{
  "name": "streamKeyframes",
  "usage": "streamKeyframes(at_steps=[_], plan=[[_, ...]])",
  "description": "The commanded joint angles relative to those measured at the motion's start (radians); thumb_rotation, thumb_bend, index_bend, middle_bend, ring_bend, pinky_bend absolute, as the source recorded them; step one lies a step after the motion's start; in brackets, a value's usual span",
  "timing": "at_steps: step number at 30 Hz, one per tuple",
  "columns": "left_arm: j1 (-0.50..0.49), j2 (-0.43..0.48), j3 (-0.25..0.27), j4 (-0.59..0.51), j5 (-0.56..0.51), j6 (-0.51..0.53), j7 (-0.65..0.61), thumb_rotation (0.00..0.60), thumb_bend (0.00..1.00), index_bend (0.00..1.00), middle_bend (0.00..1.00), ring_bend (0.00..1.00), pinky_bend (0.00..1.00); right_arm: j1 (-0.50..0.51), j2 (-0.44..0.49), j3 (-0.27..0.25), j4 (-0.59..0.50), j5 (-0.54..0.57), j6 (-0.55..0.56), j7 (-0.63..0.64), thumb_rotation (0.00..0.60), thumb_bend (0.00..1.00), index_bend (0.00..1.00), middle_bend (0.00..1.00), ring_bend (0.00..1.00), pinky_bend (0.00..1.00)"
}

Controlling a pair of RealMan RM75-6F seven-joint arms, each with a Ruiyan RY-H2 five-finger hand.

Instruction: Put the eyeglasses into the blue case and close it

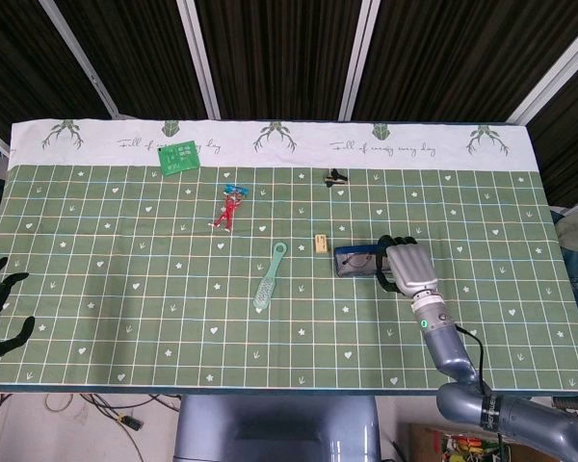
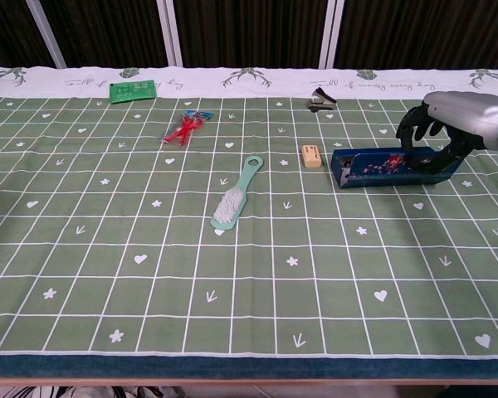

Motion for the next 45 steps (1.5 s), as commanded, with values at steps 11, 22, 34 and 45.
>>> streamKeyframes(at_steps=[11, 22, 34, 45], plan=[[0.000, 0.001, 0.000, 0.002, 0.000, -0.002, -0.003, 0.600, 0.36, 0.20, 0.00, 0.00, 0.00, 0.069, -0.001, 0.025, 0.041, 0.116, -0.066, -0.062, 0.600, 0.61, 0.75, 0.26, 0.29, 0.25], [0.000, 0.002, 0.001, 0.002, 0.001, -0.002, -0.002, 0.600, 0.36, 0.20, 0.00, 0.00, 0.00, 0.117, -0.001, 0.041, 0.049, 0.176, -0.069, -0.103, 0.600, 0.61, 0.76, 0.25, 0.27, 0.24], [0.000, 0.003, 0.001, 0.002, -0.001, -0.004, -0.005, 0.600, 0.36, 0.20, 0.00, 0.00, 0.00, 0.181, -0.019, 0.055, 0.129, 0.277, -0.121, -0.134, 0.600, 0.61, 0.76, 0.24, 0.26, 0.24], [0.000, 0.005, 0.002, 0.000, -0.002, -0.006, -0.004, 0.600, 0.36, 0.20, 0.00, 0.00, 0.00, 0.219, -0.029, 0.057, 0.180, 0.353, -0.157, -0.150, 0.600, 0.61, 0.76, 0.23, 0.26, 0.24]])
